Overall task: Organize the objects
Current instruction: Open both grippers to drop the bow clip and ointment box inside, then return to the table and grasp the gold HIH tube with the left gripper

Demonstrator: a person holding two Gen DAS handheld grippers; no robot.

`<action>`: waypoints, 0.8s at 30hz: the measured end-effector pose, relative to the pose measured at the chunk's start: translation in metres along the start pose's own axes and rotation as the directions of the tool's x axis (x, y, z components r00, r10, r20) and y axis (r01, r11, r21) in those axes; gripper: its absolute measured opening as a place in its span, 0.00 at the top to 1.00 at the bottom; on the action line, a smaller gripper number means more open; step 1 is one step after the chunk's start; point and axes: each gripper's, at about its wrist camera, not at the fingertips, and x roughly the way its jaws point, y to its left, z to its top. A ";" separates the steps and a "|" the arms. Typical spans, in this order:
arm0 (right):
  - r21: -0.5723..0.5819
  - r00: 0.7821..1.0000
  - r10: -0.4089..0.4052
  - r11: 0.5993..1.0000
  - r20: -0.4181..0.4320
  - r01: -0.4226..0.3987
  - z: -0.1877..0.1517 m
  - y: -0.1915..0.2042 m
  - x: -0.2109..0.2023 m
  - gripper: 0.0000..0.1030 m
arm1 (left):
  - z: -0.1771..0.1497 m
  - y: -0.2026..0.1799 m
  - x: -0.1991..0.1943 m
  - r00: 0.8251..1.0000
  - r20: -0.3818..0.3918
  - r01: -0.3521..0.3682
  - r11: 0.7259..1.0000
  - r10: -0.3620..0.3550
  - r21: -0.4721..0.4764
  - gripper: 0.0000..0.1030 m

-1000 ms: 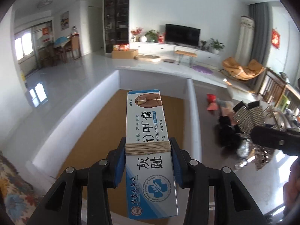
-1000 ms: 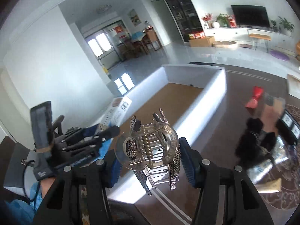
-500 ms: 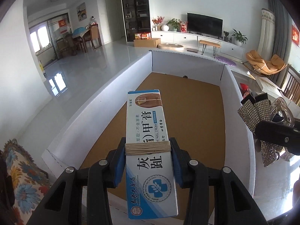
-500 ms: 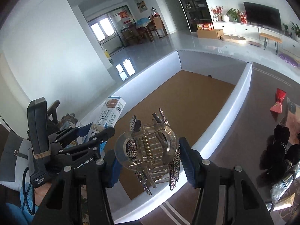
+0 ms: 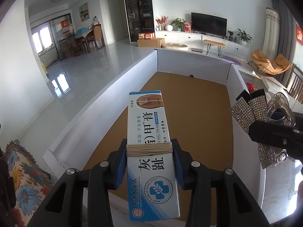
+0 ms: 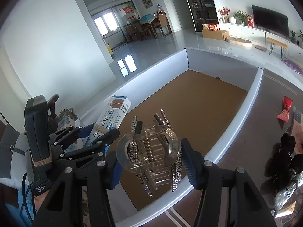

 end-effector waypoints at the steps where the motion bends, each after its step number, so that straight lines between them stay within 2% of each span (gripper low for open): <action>1: -0.008 1.000 -0.006 1.000 -0.011 0.006 0.000 0.002 0.005 0.46 | 0.000 0.001 0.004 1.000 -0.009 -0.008 1.000 0.008 -0.009 0.58; 3: -0.023 0.998 -0.041 0.999 -0.047 0.040 0.004 0.005 0.019 0.40 | 0.000 0.004 0.017 0.998 -0.055 -0.009 1.000 0.008 -0.024 0.51; 4: -0.019 0.997 -0.043 0.999 -0.058 0.042 0.006 0.005 0.024 0.34 | 0.000 0.005 0.024 0.996 -0.084 -0.011 0.999 0.009 -0.030 0.32; 5: -0.009 0.997 -0.040 0.999 -0.061 0.039 0.007 0.003 0.027 0.20 | 0.000 0.007 0.026 0.995 -0.095 -0.015 0.999 0.011 -0.040 0.20; 6: 0.007 0.998 -0.037 0.999 -0.054 0.037 0.008 0.000 0.027 0.15 | 0.000 0.010 0.024 0.997 -0.081 -0.009 0.999 0.004 -0.053 0.20; 8: 0.034 0.999 -0.027 0.999 -0.019 0.028 0.009 -0.006 0.018 0.15 | 0.001 0.012 0.018 0.998 -0.058 0.002 0.998 -0.005 -0.056 0.12; 10: 0.052 0.999 -0.032 0.998 0.013 0.032 0.006 -0.014 0.006 0.12 | 0.001 0.011 0.012 0.999 -0.034 -0.009 0.999 0.007 -0.053 0.11; 13: 0.069 0.995 -0.081 0.995 0.054 0.077 -0.009 -0.033 -0.016 0.08 | 0.000 0.004 0.001 1.000 -0.008 0.026 0.998 -0.027 -0.051 0.11; 16: 0.100 0.982 -0.171 0.982 0.082 0.163 -0.040 -0.062 -0.040 0.01 | -0.001 -0.014 -0.018 0.994 0.038 0.101 0.995 -0.099 -0.029 0.11; 18: 0.124 0.963 -0.258 0.961 0.082 0.247 -0.067 -0.087 -0.056 0.01 | -0.002 -0.036 -0.035 0.983 0.063 0.171 0.985 -0.171 0.016 0.11; 20: 0.154 0.937 -0.340 0.933 0.078 0.326 -0.098 -0.111 -0.075 0.01 | -0.004 -0.065 -0.052 0.964 0.076 0.248 0.966 -0.253 0.079 0.11; 22: 0.194 0.904 -0.424 0.893 0.062 0.406 -0.130 -0.136 -0.095 0.01 | -0.012 -0.101 -0.071 0.937 0.072 0.328 0.932 -0.342 0.156 0.11; 24: 0.225 0.859 -0.512 0.839 0.015 0.496 -0.159 -0.163 -0.112 0.00 | -0.026 -0.140 -0.085 0.909 0.044 0.396 0.889 -0.415 0.228 0.10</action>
